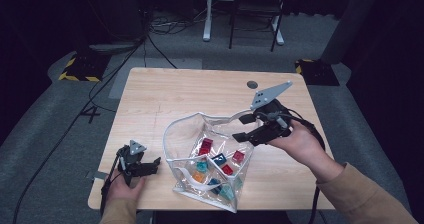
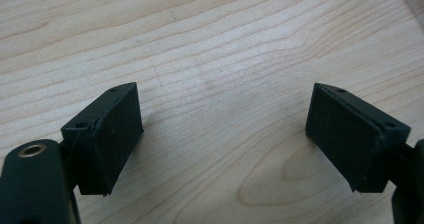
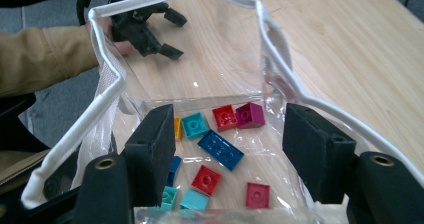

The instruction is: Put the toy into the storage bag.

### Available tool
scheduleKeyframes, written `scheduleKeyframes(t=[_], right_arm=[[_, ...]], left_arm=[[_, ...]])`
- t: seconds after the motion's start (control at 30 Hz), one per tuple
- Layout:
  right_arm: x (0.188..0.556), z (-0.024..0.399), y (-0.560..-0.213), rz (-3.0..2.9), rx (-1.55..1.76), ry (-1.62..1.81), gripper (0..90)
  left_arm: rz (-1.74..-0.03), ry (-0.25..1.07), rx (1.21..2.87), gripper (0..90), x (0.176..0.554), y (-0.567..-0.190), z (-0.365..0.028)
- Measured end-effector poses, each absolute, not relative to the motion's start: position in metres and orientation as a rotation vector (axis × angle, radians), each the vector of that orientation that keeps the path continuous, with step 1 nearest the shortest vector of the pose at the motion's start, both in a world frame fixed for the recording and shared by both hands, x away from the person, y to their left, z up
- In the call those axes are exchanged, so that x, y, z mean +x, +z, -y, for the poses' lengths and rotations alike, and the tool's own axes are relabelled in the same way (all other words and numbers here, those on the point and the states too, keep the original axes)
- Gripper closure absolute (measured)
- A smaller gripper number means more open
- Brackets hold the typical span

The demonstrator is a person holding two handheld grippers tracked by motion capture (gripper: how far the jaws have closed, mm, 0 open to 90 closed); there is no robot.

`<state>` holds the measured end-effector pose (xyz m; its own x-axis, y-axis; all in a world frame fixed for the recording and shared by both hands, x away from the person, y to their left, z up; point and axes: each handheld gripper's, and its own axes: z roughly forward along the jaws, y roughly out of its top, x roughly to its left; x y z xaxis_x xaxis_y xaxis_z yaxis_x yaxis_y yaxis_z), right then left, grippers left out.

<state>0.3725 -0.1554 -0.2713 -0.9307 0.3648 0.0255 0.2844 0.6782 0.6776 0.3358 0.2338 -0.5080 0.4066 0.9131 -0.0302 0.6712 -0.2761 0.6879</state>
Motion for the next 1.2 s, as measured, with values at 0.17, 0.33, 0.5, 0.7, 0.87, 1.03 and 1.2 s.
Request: scheduleKeyframes(t=[0.17, 0.33, 0.5, 0.7, 0.87, 1.03, 1.2], right_arm=[[0.372, 0.181, -0.270, -2.718, 0.595, 1.143, 37.4], [0.373, 0.211, -0.272, -2.659, 0.673, 1.185, 37.4], [0.374, 0.240, -0.278, -2.605, 0.749, 1.193, 35.8], [0.375, 0.272, -0.285, -2.532, 0.853, 1.204, 32.9], [0.375, 0.293, -0.291, -2.479, 0.928, 1.179, 31.1], [0.374, 0.311, -0.299, -2.442, 0.987, 1.168, 27.8], [0.373, 0.328, -0.311, -2.407, 1.047, 1.147, 22.2]], left_arm=[[-1.342, 0.499, 2.042, 15.3, 0.336, -0.508, -0.234], [-1.342, 0.499, 2.042, 15.3, 0.336, -0.508, -0.234], [-1.342, 0.500, 2.043, 15.3, 0.336, -0.508, -0.234], [-1.343, 0.499, 2.041, 15.3, 0.336, -0.508, -0.234], [-1.342, 0.501, 2.042, 15.3, 0.336, -0.508, -0.234], [-1.344, 0.500, 2.040, 15.3, 0.336, -0.508, -0.234], [-1.342, 0.499, 2.042, 15.3, 0.336, -0.508, -0.234]])
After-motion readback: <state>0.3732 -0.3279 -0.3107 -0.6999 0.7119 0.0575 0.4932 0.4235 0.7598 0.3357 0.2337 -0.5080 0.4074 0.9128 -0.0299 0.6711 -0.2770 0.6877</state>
